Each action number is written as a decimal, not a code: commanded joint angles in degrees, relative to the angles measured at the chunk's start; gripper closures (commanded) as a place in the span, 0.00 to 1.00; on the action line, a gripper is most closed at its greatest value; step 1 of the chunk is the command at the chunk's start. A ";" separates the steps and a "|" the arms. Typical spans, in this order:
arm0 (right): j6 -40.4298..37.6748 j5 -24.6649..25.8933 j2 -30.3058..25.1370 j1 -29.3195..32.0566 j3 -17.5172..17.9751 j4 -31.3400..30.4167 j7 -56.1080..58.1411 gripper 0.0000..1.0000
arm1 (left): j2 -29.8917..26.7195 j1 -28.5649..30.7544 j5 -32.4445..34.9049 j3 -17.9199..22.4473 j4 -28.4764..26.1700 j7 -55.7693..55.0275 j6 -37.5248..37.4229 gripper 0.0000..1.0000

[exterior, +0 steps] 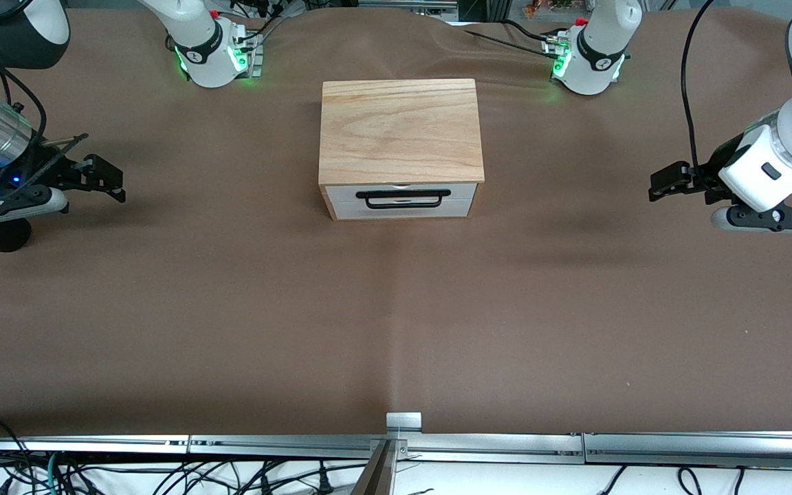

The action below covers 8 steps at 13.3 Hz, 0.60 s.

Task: Pull top drawer with both arms simultaneously

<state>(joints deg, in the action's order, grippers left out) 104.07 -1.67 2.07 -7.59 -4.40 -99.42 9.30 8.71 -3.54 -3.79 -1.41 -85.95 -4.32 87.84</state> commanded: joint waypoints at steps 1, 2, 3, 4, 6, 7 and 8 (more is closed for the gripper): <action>-1.06 0.71 0.31 0.21 0.10 0.98 -0.16 0.00 | 0.69 -0.24 0.97 0.00 1.22 0.37 -0.21 0.00; -1.15 0.71 0.22 0.21 0.10 0.98 -0.16 0.00 | 0.69 -0.24 0.97 0.00 1.22 0.37 -0.21 0.00; -1.15 0.71 0.22 0.21 0.10 0.98 -0.07 0.00 | 0.69 -0.24 0.97 0.00 1.22 0.37 -0.21 0.00; -1.06 0.71 0.13 0.21 0.01 0.98 -0.16 0.00 | 0.69 -0.24 0.89 0.00 1.22 0.45 -0.21 0.00; -1.06 0.71 0.22 0.30 -0.16 0.89 -0.25 0.00 | 0.69 -0.15 0.89 0.00 1.22 0.37 -0.21 0.00; -1.06 0.71 0.13 0.30 -0.34 1.15 0.10 0.00 | 0.69 -0.24 0.97 0.00 1.22 0.37 -0.21 0.00; -1.06 0.71 -0.04 0.30 -0.52 1.07 0.19 0.00 | 0.78 -0.24 0.89 0.00 1.22 0.45 -0.21 0.00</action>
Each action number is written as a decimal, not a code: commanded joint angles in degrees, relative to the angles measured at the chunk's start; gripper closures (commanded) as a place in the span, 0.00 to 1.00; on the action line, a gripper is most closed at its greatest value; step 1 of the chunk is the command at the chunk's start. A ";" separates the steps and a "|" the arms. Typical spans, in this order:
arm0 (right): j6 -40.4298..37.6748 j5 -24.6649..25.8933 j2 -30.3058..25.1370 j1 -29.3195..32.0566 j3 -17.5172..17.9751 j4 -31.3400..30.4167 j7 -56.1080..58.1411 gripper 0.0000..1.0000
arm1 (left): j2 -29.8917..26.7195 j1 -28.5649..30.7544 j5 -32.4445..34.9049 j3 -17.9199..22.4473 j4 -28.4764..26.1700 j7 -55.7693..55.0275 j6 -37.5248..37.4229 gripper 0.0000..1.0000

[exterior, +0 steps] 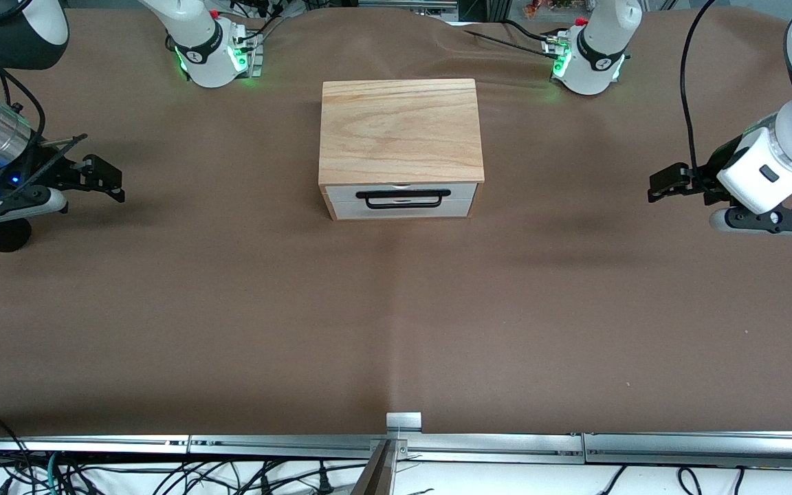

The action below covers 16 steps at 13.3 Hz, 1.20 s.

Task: Pull top drawer with both arms simultaneously

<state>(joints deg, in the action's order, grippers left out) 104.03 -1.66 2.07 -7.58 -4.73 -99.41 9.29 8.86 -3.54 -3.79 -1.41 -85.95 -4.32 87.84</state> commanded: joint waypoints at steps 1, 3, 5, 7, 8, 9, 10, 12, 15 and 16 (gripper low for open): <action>-1.11 0.69 -0.22 0.19 -0.71 1.06 0.20 0.00 | 0.81 -0.24 0.89 0.09 1.22 0.71 -0.21 0.00; -1.11 0.69 -0.31 0.28 -0.89 0.97 0.20 0.00 | 1.16 -0.33 0.89 0.00 1.22 0.81 -0.21 0.00; -1.11 0.69 -0.31 0.28 -1.95 1.15 0.38 0.00 | 1.51 -0.41 0.89 -0.08 1.31 0.89 -0.13 0.00; -1.11 0.69 -0.49 0.28 -2.04 0.89 0.38 0.00 | 3.17 -0.42 0.89 -0.43 1.48 0.98 -0.12 0.00; -1.11 0.69 -0.23 0.28 -2.04 0.88 0.38 0.00 | 3.96 -0.42 0.71 -1.22 1.57 0.98 -0.12 0.00; -1.02 0.69 -0.05 0.28 -1.95 0.88 0.38 0.00 | 4.93 -0.42 -0.60 -2.10 1.66 0.98 -0.04 0.00; -1.11 0.69 -0.22 0.19 -1.86 0.88 0.29 0.00 | 5.98 -0.42 -2.26 -2.45 1.66 1.07 0.05 0.00; -1.20 0.60 -0.05 0.19 -1.77 0.71 0.29 0.00 | 8.27 -1.03 -5.17 -2.81 1.75 1.07 0.14 0.00; -1.20 -0.36 0.30 -0.07 -1.77 2.11 0.55 0.00 | 11.52 -2.61 -8.24 -2.90 1.75 1.07 1.88 0.00; -1.20 -0.45 0.74 -0.24 -1.69 2.20 0.99 0.00 | 11.96 -2.79 -10.60 -2.90 1.66 1.07 3.20 0.00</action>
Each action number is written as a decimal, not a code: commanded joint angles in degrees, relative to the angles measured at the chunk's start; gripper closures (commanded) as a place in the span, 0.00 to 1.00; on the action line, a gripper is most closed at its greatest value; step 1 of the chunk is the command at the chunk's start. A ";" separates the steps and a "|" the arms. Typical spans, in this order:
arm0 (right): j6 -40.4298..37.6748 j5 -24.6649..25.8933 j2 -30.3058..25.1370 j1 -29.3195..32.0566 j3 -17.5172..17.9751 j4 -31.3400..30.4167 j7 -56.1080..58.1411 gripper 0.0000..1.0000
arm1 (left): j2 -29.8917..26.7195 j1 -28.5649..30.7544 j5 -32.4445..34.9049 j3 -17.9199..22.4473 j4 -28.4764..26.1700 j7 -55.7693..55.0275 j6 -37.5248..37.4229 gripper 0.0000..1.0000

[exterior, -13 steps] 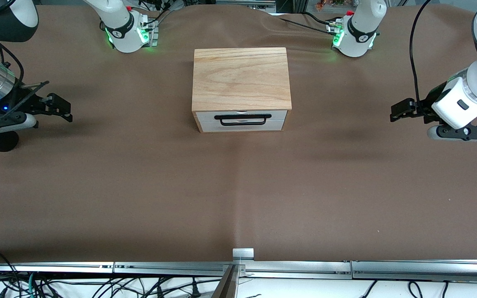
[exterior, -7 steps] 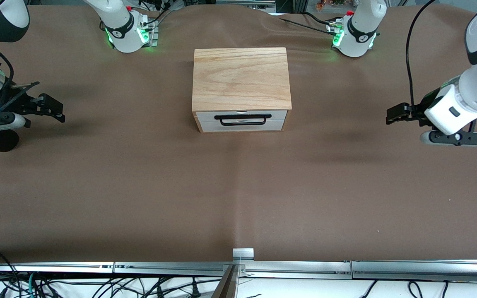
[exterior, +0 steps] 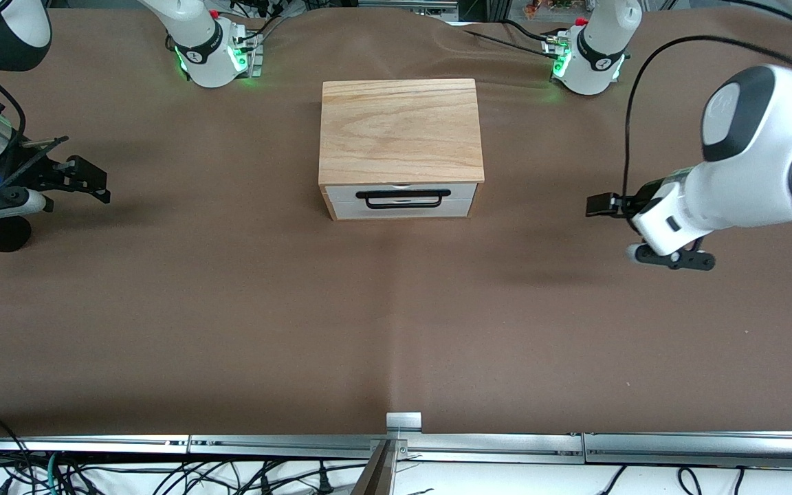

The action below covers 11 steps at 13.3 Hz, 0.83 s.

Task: Pull top drawer with both arms simultaneously
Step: 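Move the left gripper toward the box while the right gripper follows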

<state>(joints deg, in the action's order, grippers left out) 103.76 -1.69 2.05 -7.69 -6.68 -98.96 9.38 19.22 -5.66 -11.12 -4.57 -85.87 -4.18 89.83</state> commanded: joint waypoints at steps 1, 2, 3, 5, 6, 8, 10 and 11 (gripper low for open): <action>-0.84 -0.94 1.11 -0.13 0.36 1.75 1.42 0.00 | 2.65 -0.84 -5.29 0.26 1.58 0.93 1.83 0.00; -0.92 -2.25 1.20 -0.13 0.36 1.75 2.47 0.00 | 3.53 -0.93 -6.53 0.26 1.58 0.93 1.93 0.00; -1.10 -2.53 2.33 -0.31 0.36 1.66 6.05 0.00 | 4.50 -1.46 -7.94 0.26 1.58 0.93 2.54 0.00; -1.10 -3.41 3.22 -0.48 0.53 1.49 9.51 0.00 | 5.64 -2.16 -11.45 0.26 1.50 1.10 5.08 0.00; -1.10 -5.06 3.83 -0.83 0.71 1.57 9.60 0.00 | 6.17 -2.34 -13.64 0.26 1.50 1.89 5.35 0.00; -1.10 -9.98 4.98 -2.06 0.97 1.66 9.60 0.00 | 7.58 -2.25 -21.62 0.26 0.54 8.88 6.66 0.00; -0.93 -14.81 7.17 -4.16 1.06 1.92 9.69 0.00 | 9.42 -1.82 -30.85 0.26 -0.43 16.10 7.11 0.00; -1.10 -16.14 9.27 -6.18 1.06 3.93 9.43 0.00 | 10.47 -1.73 -34.54 0.26 -0.70 18.83 7.11 0.00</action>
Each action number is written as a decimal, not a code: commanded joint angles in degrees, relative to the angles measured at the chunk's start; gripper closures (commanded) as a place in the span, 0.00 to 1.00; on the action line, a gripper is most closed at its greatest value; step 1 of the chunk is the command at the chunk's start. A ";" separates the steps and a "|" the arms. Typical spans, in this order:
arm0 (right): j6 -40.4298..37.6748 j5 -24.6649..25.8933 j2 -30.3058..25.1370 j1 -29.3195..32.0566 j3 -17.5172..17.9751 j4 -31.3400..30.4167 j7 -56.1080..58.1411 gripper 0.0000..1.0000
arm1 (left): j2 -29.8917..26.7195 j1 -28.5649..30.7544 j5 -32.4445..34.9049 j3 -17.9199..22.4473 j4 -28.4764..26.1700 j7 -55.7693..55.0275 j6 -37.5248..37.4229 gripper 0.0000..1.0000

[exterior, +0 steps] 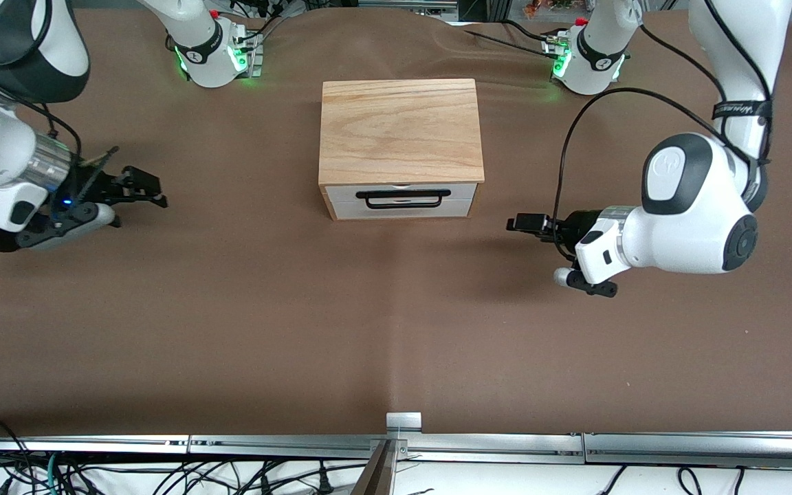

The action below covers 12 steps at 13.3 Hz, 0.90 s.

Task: Pull top drawer with both arms simultaneously
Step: 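Move the left gripper toward the box while the right gripper follows, then bring both grippers to the black drawer handle ends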

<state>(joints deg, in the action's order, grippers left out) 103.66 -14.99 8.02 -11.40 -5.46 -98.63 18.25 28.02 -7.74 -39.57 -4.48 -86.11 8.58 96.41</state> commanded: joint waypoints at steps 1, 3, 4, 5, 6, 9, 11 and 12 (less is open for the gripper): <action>-1.27 -3.28 4.88 -3.96 -0.16 4.67 0.47 0.00 | 2.56 0.27 -8.83 0.17 -0.81 8.88 0.54 0.00; -2.93 -8.88 6.73 -5.03 -0.16 5.38 0.47 0.00 | 4.67 0.36 -12.80 0.17 -2.56 15.90 0.62 0.00; -3.99 -12.74 7.79 -5.03 -0.16 5.47 0.65 0.00 | 5.28 0.62 -16.12 0.17 -4.83 20.20 0.80 0.00; -4.95 -15.74 8.93 -5.12 -0.08 5.47 0.74 0.00 | 5.20 0.71 -20.24 0.26 -8.60 24.85 2.10 0.00; -5.31 -17.60 10.25 -5.56 0.01 5.47 0.91 0.00 | 5.03 0.71 -24.64 0.26 -11.94 29.16 3.07 0.00; -5.23 -20.60 15.16 -6.00 2.64 6.87 2.66 0.00 | 5.20 -0.08 -33.88 0.17 -18.02 36.40 4.22 0.00; -5.23 -21.91 18.33 -6.09 3.35 7.84 3.55 0.00 | 5.20 -1.13 -39.42 0.17 -21.63 40.70 4.23 0.00; -5.23 -24.18 20.00 -6.09 3.61 8.28 5.29 0.00 | 5.20 -1.40 -41.10 0.17 -22.95 42.38 4.23 0.00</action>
<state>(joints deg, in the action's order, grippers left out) 99.77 -36.04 24.39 -17.80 -2.17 -93.42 20.94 34.87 -8.23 -76.65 -4.37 -105.09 46.63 99.50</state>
